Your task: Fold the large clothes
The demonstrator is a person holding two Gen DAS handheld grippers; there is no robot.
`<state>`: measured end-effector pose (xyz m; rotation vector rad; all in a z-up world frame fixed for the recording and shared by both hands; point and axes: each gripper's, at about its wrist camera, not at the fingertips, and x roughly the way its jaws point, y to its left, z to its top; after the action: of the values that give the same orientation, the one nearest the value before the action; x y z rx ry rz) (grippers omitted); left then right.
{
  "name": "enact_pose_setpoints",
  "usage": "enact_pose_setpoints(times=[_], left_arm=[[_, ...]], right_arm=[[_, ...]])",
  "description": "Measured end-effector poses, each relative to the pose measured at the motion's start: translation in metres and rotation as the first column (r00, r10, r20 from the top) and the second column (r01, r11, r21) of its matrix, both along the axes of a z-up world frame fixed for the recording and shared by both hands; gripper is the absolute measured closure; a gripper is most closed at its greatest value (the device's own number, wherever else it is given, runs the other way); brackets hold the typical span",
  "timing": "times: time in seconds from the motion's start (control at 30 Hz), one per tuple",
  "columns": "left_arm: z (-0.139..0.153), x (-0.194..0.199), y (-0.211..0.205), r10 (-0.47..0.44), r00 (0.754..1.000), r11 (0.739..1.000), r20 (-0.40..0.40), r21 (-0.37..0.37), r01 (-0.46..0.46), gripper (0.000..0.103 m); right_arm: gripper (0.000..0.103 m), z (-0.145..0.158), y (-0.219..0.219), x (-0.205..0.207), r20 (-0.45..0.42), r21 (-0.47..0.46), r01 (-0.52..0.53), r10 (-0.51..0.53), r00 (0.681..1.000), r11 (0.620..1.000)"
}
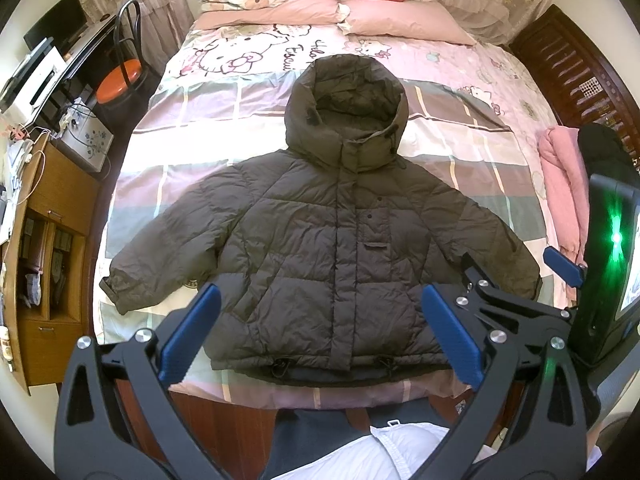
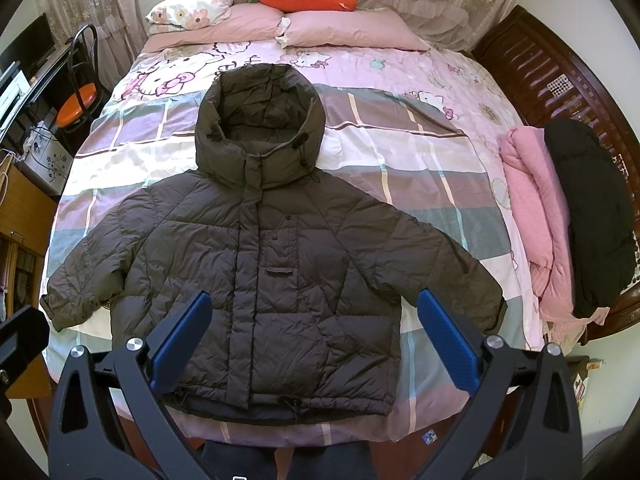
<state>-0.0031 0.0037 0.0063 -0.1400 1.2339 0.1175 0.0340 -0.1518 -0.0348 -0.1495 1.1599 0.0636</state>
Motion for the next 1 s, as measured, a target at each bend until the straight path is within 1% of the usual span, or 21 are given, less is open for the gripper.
enact_pose_setpoints(times=[0.57, 0.7, 0.8, 0.87, 0.9, 0.93, 1.0], left_arm=[[-0.003, -0.002, 0.0, -0.001, 1.0, 1.0, -0.005, -0.001, 0.001, 0.002], [-0.015, -0.005, 0.0, 0.005, 1.0, 1.0, -0.022, -0.004, -0.005, 0.002], [-0.032, -0.001, -0.004, 0.008, 0.999, 0.999, -0.051, -0.045, -0.011, 0.002], [-0.053, 0.004, -0.015, -0.003, 0.996, 0.995, -0.087, -0.096, -0.006, 0.002], [-0.067, 0.008, -0.022, -0.009, 0.993, 0.993, -0.117, -0.114, -0.004, 0.002], [-0.076, 0.014, -0.029, -0.012, 0.99, 0.992, -0.139, -0.123, -0.005, 0.002], [-0.105, 0.025, -0.05, -0.022, 0.979, 0.992, -0.201, -0.128, -0.004, 0.002]], right_arm=[[0.001, -0.002, 0.0, 0.001, -0.005, 0.004, 0.0, 0.0, 1.0, 1.0], [0.001, -0.02, -0.003, -0.004, -0.03, 0.004, 0.0, 0.0, 1.0, 1.0], [0.001, -0.031, -0.03, 0.0, -0.056, -0.003, 0.043, -0.043, 0.998, 0.999], [0.001, -0.043, -0.068, 0.001, -0.084, 0.006, 0.124, -0.123, 0.989, 0.992], [0.001, -0.049, -0.089, 0.003, -0.105, 0.016, 0.167, -0.165, 0.981, 0.986], [0.001, -0.06, -0.119, 0.001, -0.135, 0.031, 0.227, -0.221, 0.966, 0.973], [0.001, -0.077, -0.168, 0.001, -0.18, 0.058, 0.317, -0.303, 0.936, 0.947]])
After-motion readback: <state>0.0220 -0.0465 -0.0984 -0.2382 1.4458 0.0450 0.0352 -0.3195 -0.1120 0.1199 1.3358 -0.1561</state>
